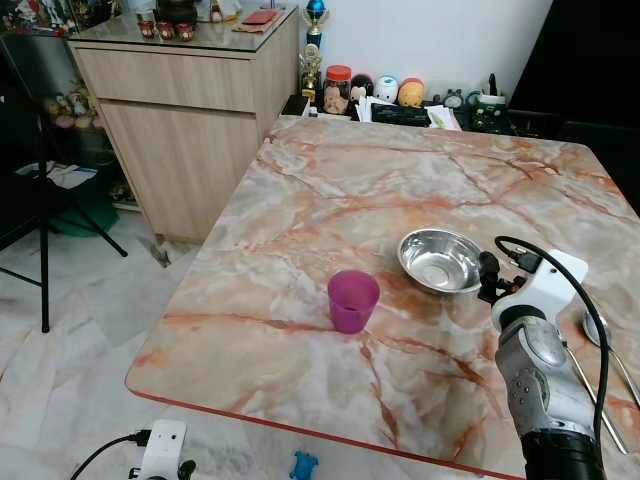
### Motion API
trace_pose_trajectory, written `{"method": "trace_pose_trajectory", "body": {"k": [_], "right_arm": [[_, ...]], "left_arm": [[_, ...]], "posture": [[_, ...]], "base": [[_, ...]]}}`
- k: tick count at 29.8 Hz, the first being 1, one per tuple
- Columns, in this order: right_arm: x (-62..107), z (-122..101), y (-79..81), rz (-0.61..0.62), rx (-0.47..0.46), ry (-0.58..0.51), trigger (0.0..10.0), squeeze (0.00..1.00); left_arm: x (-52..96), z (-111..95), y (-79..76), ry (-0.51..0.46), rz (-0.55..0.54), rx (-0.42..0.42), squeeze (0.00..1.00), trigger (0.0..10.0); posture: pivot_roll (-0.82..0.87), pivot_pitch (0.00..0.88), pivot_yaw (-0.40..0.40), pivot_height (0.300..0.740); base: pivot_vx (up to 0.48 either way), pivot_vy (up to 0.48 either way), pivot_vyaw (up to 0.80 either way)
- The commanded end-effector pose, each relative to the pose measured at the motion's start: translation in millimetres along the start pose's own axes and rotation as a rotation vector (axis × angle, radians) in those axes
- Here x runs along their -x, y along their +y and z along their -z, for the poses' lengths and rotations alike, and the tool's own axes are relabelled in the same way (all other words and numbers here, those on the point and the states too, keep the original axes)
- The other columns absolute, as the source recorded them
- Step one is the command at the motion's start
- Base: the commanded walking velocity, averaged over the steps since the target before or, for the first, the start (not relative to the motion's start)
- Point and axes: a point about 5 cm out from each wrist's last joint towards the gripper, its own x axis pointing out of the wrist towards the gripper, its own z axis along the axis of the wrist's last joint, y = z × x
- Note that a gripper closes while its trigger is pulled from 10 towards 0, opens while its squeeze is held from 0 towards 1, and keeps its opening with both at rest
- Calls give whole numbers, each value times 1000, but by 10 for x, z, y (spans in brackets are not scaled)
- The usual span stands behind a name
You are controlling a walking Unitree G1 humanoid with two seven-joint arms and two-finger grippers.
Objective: Setting the table
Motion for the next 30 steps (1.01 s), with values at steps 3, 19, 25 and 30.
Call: {"method": "trace_pose_trajectory", "body": {"k": [3,19,25,30], "right_arm": [[-11,74,-61,4,-55,50,10000,0],[-172,137,136,-79,-196,119,10000,0],[-214,144,194,-85,-232,127,10000,0],[-236,133,212,-72,-265,119,10000,0]], "left_arm": [[8,64,-25,27,2,3,0,10000],[2,34,-27,18,2,4,0,10000],[1,31,-24,18,0,10,0,10000],[2,32,-9,17,-5,11,0,10000]], "posture": [[73,0,-38,740],[79,0,-36,740],[84,0,-39,740],[85,0,-38,740]], "base": [[0,0,0],[0,0,0],[0,0,0],[0,0,0]]}}
